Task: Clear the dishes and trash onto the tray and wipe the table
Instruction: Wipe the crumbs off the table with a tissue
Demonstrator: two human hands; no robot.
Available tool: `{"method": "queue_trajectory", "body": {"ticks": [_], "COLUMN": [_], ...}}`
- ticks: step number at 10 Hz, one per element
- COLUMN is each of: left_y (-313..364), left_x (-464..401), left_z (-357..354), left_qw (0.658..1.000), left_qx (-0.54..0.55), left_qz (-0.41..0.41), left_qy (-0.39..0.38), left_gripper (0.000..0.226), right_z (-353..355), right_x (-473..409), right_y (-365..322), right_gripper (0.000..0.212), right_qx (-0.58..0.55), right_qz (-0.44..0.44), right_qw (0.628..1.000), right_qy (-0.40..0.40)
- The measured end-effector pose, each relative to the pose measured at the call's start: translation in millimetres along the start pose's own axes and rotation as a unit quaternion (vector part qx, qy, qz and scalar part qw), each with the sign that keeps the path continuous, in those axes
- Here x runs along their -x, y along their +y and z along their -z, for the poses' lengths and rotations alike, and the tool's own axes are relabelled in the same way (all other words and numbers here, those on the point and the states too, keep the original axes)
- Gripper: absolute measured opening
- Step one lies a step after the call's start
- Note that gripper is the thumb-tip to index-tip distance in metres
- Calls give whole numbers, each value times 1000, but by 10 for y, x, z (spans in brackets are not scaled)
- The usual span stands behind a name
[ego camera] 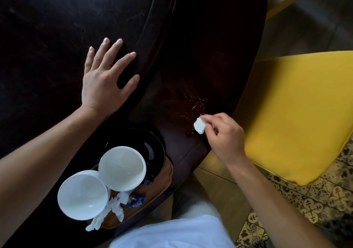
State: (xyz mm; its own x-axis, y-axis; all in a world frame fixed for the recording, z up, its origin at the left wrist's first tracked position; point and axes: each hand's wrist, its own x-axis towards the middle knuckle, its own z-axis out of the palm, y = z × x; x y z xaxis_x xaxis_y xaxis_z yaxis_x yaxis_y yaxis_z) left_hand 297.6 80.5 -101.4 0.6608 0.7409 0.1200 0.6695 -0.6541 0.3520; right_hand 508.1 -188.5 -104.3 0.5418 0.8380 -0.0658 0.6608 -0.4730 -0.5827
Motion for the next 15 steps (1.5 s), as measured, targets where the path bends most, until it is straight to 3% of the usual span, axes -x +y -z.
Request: {"method": "queue_trajectory", "body": {"ticks": [2, 3, 5, 7, 9, 11, 13, 15], "left_y": [-5, -4, 0, -7, -4, -10, -14, -16], "left_x": [-4, 1, 4, 9, 3, -1, 11, 12], "left_z": [-10, -6, -4, -1, 0, -3, -10, -22], "left_qw": [1000, 1000, 1000, 1000, 1000, 1000, 1000, 1000], "left_qx": [-3, -1, -6, -6, -4, -5, -9, -9], "left_qz": [-1, 1, 0, -1, -2, -4, -5, -5], "left_qy": [0, 0, -1, -1, 3, 0, 6, 6], "left_gripper": [51, 51, 52, 52, 52, 52, 52, 52], "right_z": [-48, 4, 126, -72, 62, -4, 98, 0], "right_x": [141, 147, 1, 171, 171, 179, -422, -854], "right_y": [-97, -121, 74, 64, 197, 130, 111, 114], "right_gripper": [17, 35, 15, 14, 20, 23, 18, 21], "right_qx": [-6, -39, 58, 61, 93, 123, 40, 92], "right_qz": [-48, -54, -33, 22, -18, 15, -34, -14], "right_qw": [999, 998, 991, 995, 993, 992, 997, 996], "right_qy": [0, 21, 118, 70, 76, -3, 48, 11]}}
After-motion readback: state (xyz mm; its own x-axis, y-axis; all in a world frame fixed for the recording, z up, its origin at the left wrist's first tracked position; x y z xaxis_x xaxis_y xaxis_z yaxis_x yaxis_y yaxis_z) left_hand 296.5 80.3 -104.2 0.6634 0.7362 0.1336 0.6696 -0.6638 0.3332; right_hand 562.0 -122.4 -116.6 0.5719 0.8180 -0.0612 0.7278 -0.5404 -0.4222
